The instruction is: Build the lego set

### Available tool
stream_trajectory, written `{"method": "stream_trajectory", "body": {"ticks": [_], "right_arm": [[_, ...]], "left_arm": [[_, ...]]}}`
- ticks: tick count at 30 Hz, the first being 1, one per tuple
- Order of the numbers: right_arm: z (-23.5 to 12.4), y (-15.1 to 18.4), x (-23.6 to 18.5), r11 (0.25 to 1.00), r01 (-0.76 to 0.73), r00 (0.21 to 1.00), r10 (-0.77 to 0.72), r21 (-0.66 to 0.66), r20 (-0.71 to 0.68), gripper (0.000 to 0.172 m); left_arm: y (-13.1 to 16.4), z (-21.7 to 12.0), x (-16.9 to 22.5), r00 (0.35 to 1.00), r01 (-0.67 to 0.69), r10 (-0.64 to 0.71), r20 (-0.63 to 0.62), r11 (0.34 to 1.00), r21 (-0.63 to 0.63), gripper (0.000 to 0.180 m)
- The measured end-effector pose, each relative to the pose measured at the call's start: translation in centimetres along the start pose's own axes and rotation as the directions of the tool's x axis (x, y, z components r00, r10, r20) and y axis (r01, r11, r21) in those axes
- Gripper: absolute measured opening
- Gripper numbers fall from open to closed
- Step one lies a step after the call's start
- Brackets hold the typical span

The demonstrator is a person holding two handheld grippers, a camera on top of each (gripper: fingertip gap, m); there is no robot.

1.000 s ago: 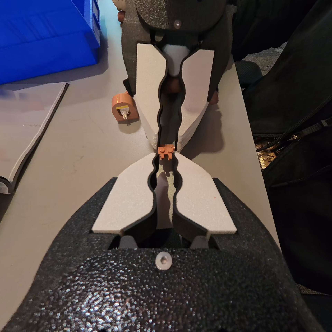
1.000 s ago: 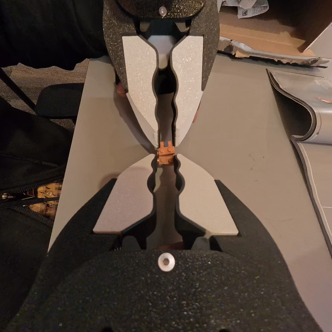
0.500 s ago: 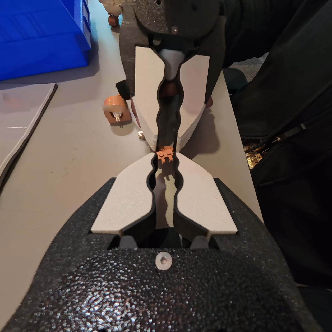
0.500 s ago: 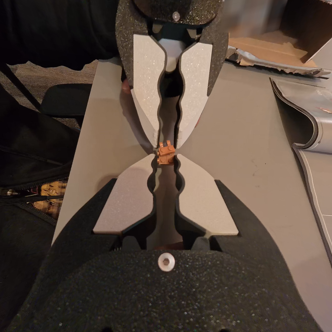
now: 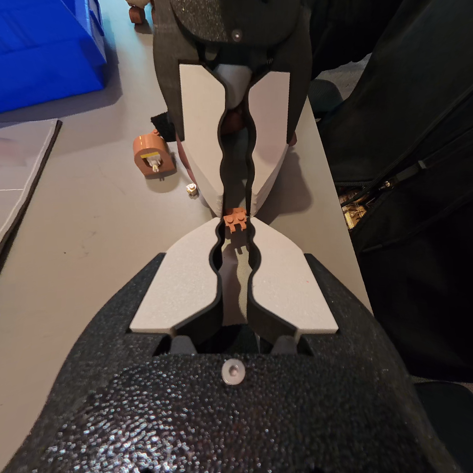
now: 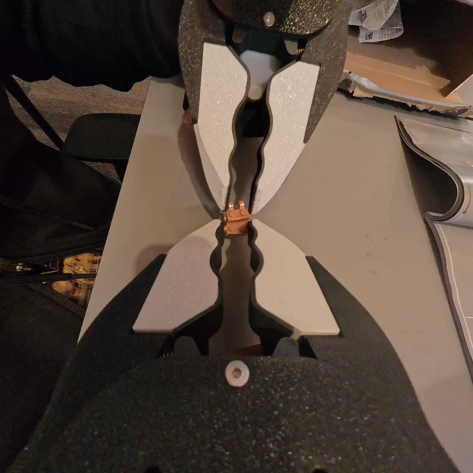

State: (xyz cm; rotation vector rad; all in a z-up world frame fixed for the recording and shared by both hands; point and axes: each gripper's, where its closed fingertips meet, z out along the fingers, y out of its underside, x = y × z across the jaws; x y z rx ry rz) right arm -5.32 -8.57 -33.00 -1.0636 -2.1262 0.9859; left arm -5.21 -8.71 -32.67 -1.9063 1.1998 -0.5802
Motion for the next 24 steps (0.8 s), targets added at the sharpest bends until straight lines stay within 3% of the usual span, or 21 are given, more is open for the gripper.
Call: {"method": "stream_trajectory", "body": {"ticks": [24], "right_arm": [[0.16, 0.12, -0.41, 1.000, 0.022, 1.000, -0.022, -0.007, 0.016, 0.017]], "left_arm": [[0.14, 0.14, 0.42, 0.998, -0.031, 0.027, -0.064, 0.998, -0.054, 0.015]]}}
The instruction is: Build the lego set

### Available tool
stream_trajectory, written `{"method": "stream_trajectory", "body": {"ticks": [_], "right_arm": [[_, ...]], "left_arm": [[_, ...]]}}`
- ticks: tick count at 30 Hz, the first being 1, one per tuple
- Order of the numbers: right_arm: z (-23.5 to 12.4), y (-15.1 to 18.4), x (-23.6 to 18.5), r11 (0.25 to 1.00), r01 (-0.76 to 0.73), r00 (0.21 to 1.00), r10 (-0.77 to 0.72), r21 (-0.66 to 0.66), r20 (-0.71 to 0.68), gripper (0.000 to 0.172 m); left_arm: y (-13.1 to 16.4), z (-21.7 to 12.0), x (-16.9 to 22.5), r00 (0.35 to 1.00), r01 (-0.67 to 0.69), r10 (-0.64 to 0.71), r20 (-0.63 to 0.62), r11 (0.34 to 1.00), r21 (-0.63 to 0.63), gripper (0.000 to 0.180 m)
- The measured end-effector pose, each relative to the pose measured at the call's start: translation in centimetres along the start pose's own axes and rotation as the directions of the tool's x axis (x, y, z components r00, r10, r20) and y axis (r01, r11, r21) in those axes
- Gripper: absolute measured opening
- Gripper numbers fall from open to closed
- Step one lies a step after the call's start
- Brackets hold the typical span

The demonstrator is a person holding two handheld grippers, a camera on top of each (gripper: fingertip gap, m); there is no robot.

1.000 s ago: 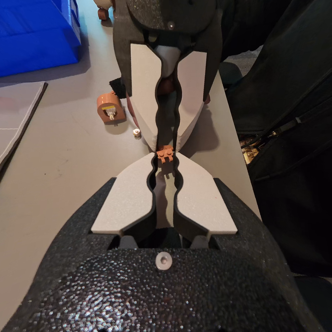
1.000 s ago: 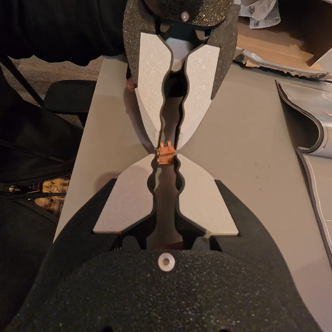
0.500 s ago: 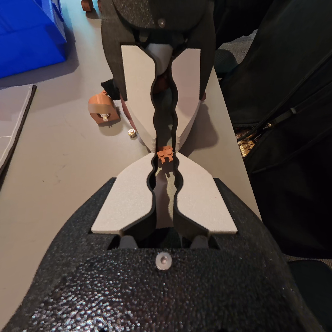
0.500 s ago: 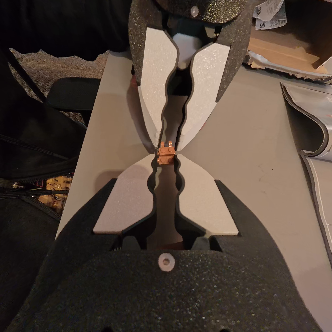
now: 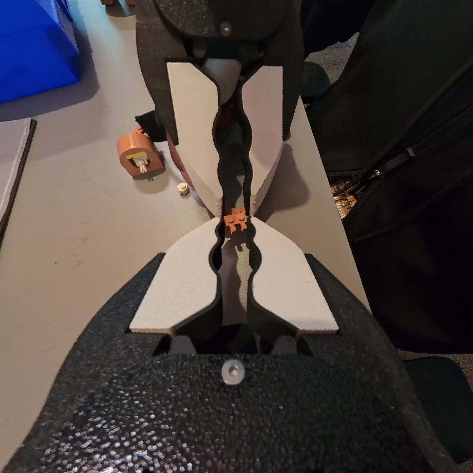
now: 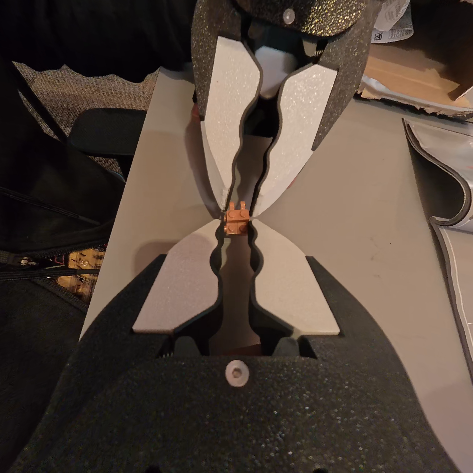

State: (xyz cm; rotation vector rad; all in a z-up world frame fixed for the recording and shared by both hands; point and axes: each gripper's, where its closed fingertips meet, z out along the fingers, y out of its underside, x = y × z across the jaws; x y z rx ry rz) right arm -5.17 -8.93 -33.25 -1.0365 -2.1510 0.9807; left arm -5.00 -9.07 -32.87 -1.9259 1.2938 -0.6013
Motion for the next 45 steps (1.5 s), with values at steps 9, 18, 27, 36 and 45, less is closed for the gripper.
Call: {"method": "stream_trajectory", "body": {"ticks": [9, 18, 27, 36, 45], "right_arm": [[-0.1, -0.1, 0.0, 1.000, -0.006, 1.000, 0.006, 0.010, 0.001, 0.017], [-0.1, -0.2, 0.0, 1.000, -0.006, 1.000, 0.006, 0.011, 0.003, 0.017], [0.0, -0.1, 0.0, 1.000, -0.008, 1.000, 0.008, 0.008, 0.002, 0.017], [-0.1, -0.2, 0.0, 1.000, -0.008, 1.000, 0.008, 0.011, 0.002, 0.017], [-0.5, -0.4, 0.3, 0.999, -0.040, 0.999, 0.040, 0.035, 0.008, 0.017]], "left_arm": [[-0.1, -0.1, -0.1, 1.000, 0.010, -0.010, 0.004, 1.000, 0.015, 0.016], [-0.4, -0.4, -0.1, 0.999, 0.034, -0.034, -0.004, 0.998, 0.052, 0.015], [-0.3, -0.1, -0.1, 0.999, 0.033, -0.033, -0.008, 0.999, 0.036, 0.015], [-0.3, -0.2, -0.1, 0.999, 0.034, -0.034, -0.007, 0.999, 0.040, 0.015], [-1.3, -1.4, -0.5, 0.998, 0.057, -0.061, 0.031, 0.990, 0.127, 0.018]]}}
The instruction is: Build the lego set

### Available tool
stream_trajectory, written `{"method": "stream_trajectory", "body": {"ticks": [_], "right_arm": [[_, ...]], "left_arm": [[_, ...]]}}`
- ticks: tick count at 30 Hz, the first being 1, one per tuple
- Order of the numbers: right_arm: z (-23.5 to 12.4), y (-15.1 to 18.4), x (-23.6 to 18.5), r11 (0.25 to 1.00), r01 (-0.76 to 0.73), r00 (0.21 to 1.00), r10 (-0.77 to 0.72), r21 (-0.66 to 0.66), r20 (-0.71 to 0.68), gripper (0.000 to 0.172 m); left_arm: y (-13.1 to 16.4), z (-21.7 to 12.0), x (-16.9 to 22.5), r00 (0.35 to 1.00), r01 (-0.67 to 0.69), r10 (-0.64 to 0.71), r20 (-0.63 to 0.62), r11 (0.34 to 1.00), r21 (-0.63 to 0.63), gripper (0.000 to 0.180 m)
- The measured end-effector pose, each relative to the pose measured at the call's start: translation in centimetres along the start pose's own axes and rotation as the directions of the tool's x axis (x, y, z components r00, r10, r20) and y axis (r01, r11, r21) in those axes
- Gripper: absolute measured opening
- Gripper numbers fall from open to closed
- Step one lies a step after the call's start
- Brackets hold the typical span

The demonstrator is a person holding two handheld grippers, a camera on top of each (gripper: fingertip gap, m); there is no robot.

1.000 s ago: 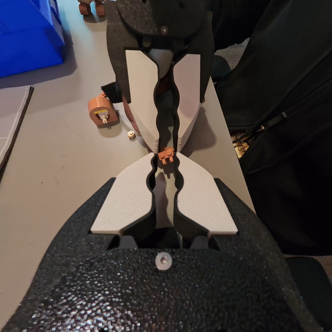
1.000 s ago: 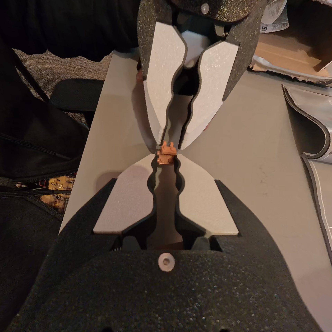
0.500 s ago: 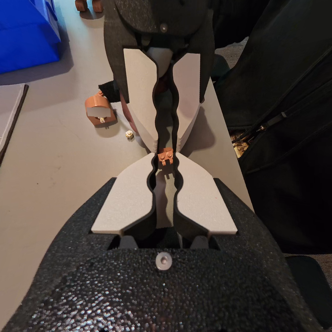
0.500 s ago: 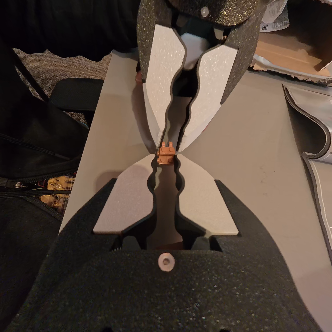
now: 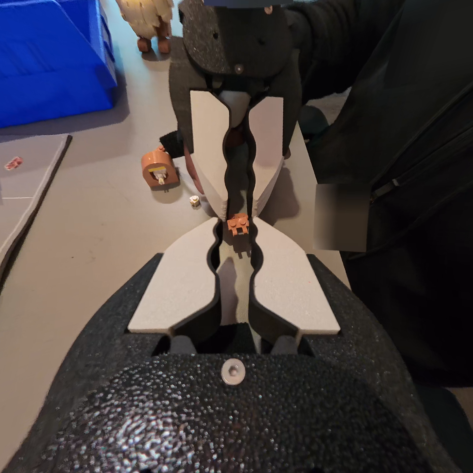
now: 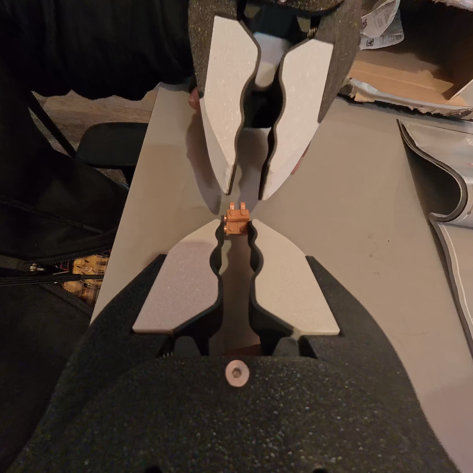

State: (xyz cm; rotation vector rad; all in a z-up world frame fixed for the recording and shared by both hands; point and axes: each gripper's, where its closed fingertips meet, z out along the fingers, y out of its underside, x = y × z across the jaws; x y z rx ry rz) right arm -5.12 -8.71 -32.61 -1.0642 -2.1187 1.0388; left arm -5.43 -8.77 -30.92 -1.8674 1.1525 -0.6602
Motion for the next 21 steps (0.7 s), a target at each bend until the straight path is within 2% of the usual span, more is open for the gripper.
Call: {"method": "stream_trajectory", "body": {"ticks": [10, 21], "right_arm": [[-1.4, -1.3, 0.4, 0.996, -0.056, 0.998, 0.055, 0.064, 0.025, 0.017], [-2.6, -2.8, 0.3, 0.992, -0.062, 0.998, 0.059, 0.112, 0.029, 0.017]], "left_arm": [[0.0, 0.0, 0.0, 0.969, 0.205, -0.215, 0.119, 0.974, 0.095, 0.029], [-1.2, 0.5, 0.1, 0.969, 0.203, -0.223, 0.105, 0.963, 0.176, 0.028]]}}
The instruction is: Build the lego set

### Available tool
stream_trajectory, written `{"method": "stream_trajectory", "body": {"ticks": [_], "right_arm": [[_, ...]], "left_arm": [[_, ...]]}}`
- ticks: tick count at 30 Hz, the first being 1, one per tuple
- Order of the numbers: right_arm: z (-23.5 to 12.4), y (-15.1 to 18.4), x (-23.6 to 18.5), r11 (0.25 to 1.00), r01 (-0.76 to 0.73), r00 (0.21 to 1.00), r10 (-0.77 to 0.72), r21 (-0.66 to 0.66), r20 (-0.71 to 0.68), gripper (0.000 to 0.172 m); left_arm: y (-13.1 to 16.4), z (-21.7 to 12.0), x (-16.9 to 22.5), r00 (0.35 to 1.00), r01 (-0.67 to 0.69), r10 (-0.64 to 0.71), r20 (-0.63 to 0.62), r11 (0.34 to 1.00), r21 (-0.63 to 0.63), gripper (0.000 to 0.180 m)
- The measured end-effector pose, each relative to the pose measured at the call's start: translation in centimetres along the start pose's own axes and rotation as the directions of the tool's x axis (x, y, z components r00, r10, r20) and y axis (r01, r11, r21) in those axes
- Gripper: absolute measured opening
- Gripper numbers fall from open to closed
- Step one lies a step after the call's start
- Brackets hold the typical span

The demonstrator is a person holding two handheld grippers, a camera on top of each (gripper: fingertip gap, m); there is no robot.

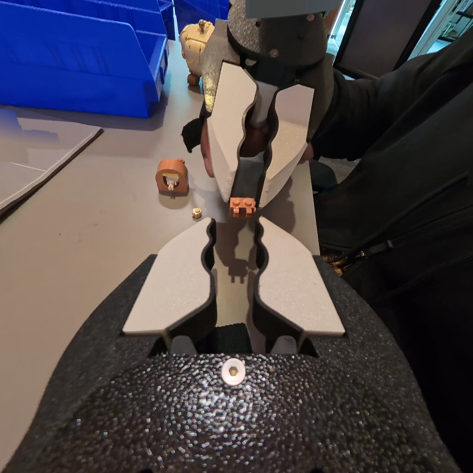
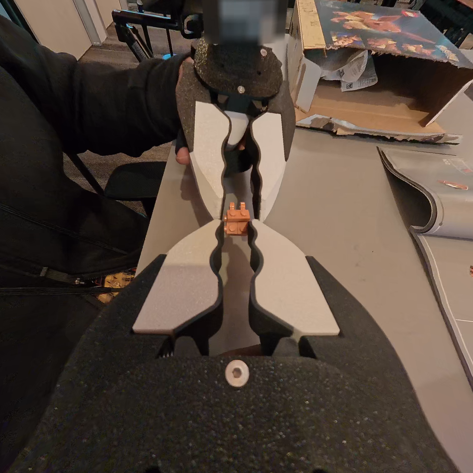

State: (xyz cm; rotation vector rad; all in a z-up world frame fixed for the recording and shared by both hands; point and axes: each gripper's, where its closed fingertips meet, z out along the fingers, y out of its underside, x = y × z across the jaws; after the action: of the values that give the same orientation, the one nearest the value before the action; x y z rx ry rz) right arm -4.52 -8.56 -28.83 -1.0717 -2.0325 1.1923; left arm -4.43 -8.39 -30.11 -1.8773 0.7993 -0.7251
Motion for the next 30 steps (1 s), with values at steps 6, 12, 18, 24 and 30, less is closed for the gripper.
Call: {"method": "stream_trajectory", "body": {"ticks": [6, 12, 18, 24, 30], "right_arm": [[-0.2, -0.3, 0.0, 1.000, 0.006, 1.000, -0.006, 0.011, -0.008, 0.017], [-0.2, -0.6, -0.1, 1.000, 0.012, 1.000, -0.012, 0.019, -0.015, 0.017], [-0.2, -0.9, -0.1, 1.000, 0.016, 1.000, -0.016, 0.023, -0.020, 0.017], [-0.3, -1.2, -0.2, 0.999, 0.022, 0.999, -0.021, 0.030, -0.025, 0.017], [-0.3, -1.5, -0.1, 0.998, 0.050, 0.998, -0.049, 0.035, -0.050, 0.017]], "left_arm": [[-0.6, -0.1, 0.3, 1.000, 0.006, -0.005, -0.026, 0.999, 0.038, 0.025], [-1.0, -0.2, 0.6, 0.999, 0.013, -0.010, -0.048, 0.997, 0.071, 0.022], [-1.3, -0.4, 0.7, 0.998, 0.020, -0.014, -0.061, 0.995, 0.095, 0.018], [-1.7, -0.6, 0.8, 0.997, 0.030, -0.021, -0.081, 0.992, 0.120, 0.018], [-2.0, -0.8, 0.8, 0.996, 0.032, -0.020, -0.084, 0.989, 0.145, 0.018]]}}
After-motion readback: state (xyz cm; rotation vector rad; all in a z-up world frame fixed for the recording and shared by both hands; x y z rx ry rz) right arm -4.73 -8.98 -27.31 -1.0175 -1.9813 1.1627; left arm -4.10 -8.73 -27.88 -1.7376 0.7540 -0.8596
